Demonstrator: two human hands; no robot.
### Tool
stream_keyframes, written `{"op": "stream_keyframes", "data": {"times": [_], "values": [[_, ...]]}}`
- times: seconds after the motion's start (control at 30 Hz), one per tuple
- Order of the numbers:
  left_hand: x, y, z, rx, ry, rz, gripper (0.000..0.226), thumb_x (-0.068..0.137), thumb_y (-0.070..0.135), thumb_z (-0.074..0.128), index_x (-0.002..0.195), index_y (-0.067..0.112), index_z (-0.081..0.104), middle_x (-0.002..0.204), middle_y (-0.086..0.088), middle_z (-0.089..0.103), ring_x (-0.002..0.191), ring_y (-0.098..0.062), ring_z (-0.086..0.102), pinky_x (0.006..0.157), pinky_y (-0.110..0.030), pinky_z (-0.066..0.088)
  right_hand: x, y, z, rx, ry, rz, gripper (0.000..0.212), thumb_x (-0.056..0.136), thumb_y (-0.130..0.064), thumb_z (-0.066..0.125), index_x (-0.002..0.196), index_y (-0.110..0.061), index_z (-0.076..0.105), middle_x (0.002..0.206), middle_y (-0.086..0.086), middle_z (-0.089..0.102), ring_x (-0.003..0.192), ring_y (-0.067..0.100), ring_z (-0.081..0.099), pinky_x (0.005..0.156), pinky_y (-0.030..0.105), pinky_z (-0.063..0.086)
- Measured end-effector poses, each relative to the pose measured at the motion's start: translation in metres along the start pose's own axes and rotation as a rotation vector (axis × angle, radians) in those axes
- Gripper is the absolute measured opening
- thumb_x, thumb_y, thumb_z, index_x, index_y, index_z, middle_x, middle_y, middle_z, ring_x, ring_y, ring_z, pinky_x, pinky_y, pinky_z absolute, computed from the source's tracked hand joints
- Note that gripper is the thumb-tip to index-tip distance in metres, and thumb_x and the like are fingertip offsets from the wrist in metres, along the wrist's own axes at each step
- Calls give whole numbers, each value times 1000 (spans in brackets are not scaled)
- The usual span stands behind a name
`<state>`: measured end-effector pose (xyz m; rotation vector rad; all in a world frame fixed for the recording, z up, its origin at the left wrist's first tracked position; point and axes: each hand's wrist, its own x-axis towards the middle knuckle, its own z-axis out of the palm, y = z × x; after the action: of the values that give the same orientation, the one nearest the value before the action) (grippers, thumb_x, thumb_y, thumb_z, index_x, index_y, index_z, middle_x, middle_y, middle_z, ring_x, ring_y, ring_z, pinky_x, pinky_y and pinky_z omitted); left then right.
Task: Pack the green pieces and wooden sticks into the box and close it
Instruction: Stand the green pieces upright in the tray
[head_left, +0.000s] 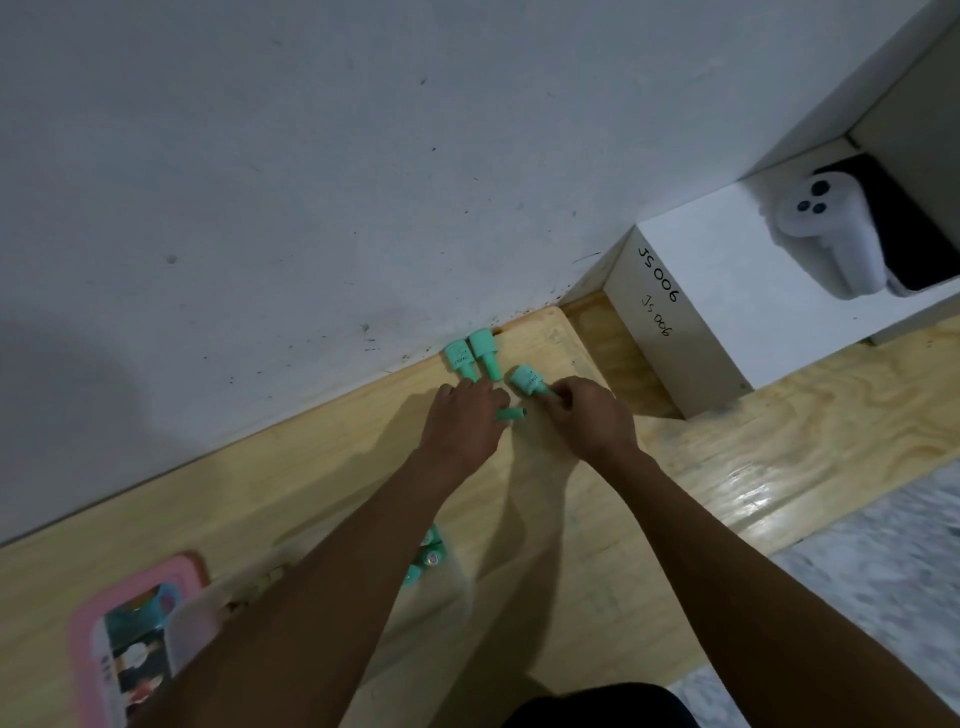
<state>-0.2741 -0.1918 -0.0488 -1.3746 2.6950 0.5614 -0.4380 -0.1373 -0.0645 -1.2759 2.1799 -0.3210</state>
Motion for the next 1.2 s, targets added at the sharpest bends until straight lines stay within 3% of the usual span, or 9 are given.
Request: {"op": "stream_keyframes", "data": {"times": [0.1, 0.27, 0.33, 0.43, 0.57, 0.73, 0.93, 1.0, 1.2], "values": [[-19, -3, -9, -437, 121, -132, 23, 87, 27, 64, 106, 14, 63, 103, -7, 67, 93, -24, 62, 77, -36, 50, -15, 1, -3, 218, 76, 15, 30, 92, -33, 61, 115, -15, 68, 109, 3, 70, 94, 16, 63, 81, 32, 52], [-58, -9, -29, -715, 270, -258, 19, 82, 27, 72, 88, 11, 64, 81, 1, 68, 71, -12, 61, 60, -14, 44, -53, -18, -9, 533, 154, -15, 28, 93, -24, 62, 118, -13, 67, 106, -5, 66, 85, 2, 59, 70, 12, 48], [-77, -12, -39, -785, 336, -304, 20, 81, 29, 73, 80, 12, 61, 73, 1, 66, 65, -9, 60, 57, -8, 43, -68, -25, -10, 575, 165, -77, 26, 93, -25, 61, 118, -17, 67, 109, -4, 68, 88, 4, 62, 71, 12, 48], [-108, -14, -51, -833, 423, -349, 24, 82, 31, 72, 75, 14, 58, 69, -1, 65, 62, -11, 60, 52, -10, 42, -88, -38, -10, 584, 147, -182, 29, 94, -25, 60, 122, -19, 64, 112, -4, 67, 92, 8, 64, 71, 8, 49], [-146, -18, -56, -851, 502, -386, 27, 83, 35, 71, 74, 13, 58, 71, -3, 67, 70, -18, 66, 58, -20, 49, -114, -58, -11, 613, 135, -256, 28, 91, -20, 65, 118, -14, 64, 108, -3, 66, 88, -2, 62, 72, 5, 47], [-192, -20, -51, -879, 550, -413, 25, 82, 35, 71, 78, 12, 61, 72, -5, 68, 71, -21, 67, 64, -35, 54, -152, -74, -5, 537, 65, -379, 26, 90, -21, 66, 116, -21, 65, 98, -14, 65, 85, -8, 60, 69, 4, 45], [-230, -25, -30, -890, 503, -486, 20, 79, 34, 74, 89, 17, 71, 78, 2, 72, 74, -12, 69, 71, -35, 58, -188, -74, 16, 333, -44, -508, 24, 89, -26, 67, 113, -28, 67, 97, -14, 67, 84, 0, 60, 69, 13, 48], [-238, -23, -23, -858, 489, -496, 21, 78, 33, 75, 91, 17, 73, 80, 3, 73, 74, -8, 69, 71, -31, 58, -195, -69, 24, 190, -32, -536, 25, 88, -30, 67, 113, -32, 67, 95, -17, 65, 82, 2, 59, 70, 21, 50], [-246, -15, -3, -841, 418, -528, 19, 76, 27, 78, 87, 13, 72, 80, -2, 72, 72, -13, 69, 66, -31, 56, -201, -58, 42, -92, 62, -579, 24, 87, -32, 67, 111, -30, 69, 97, -8, 69, 92, 10, 61, 68, 22, 41]]}}
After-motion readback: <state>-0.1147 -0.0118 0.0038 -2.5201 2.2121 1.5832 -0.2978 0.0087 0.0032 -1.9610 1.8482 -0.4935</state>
